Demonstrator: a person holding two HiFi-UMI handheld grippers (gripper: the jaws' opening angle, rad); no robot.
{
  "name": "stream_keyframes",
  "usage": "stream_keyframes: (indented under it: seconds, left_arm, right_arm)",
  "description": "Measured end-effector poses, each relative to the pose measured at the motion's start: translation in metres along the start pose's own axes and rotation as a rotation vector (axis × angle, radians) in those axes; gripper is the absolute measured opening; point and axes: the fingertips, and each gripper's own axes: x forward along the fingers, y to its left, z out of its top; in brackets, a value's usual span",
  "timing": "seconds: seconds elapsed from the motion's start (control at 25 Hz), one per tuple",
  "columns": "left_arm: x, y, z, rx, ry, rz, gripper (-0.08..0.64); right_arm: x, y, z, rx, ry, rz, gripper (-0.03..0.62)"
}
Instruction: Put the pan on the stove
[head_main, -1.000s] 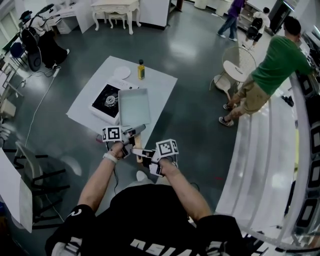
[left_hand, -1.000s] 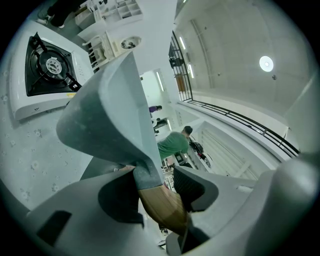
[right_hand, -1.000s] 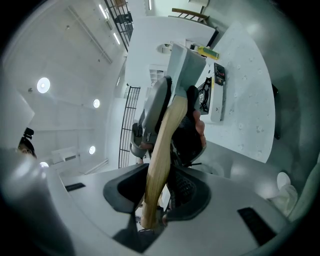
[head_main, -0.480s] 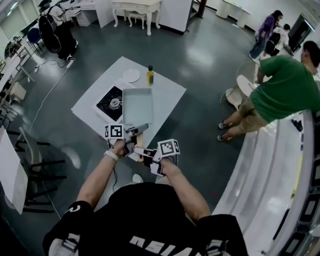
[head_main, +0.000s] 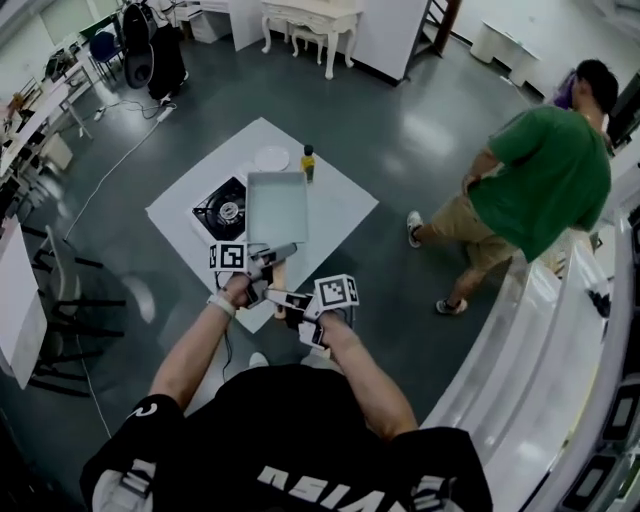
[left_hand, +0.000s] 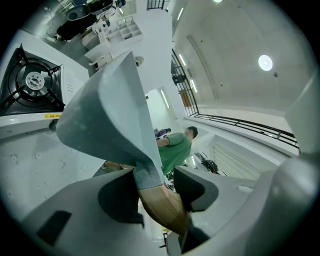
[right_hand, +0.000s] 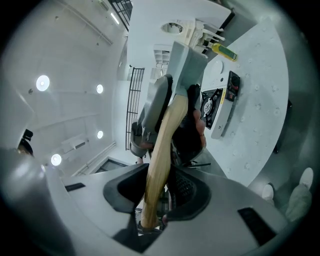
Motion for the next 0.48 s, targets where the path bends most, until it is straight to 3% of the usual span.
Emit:
stream_keyframes:
  seconds: [0.08, 0.16, 0.2, 0.32, 0.48]
  left_arm:
    - [0.008, 0.004, 0.006, 0.039, -0.015, 0.015, 0.181]
    - [0.001, 0.015, 0.013, 0.145, -0.019, 0.09, 0.181]
    - [-0.002, 0.017, 0.014, 0.156, -0.026, 0.105, 0.181]
    - [0.007, 0.011, 0.012, 0.033, -0.07, 0.08, 0.181]
    - [0.014, 0.017, 0.022, 0.05, -0.096, 0.124, 0.181]
  right_arm:
    - [-0.012, -0.011, 0.005, 0.034, 0.019, -0.049, 0.098]
    - [-0.013, -0.011, 0.003, 0.038, 0.036, -0.048, 0.098]
    - [-0.012, -0.011, 0.002, 0.038, 0.045, -0.045, 0.098]
    - [-0.02, -0.012, 0.009, 0.04, 0.073, -0.051, 0.098]
    - [-0.028, -0.014, 0.021, 0.038, 0.11, -0.044, 0.098]
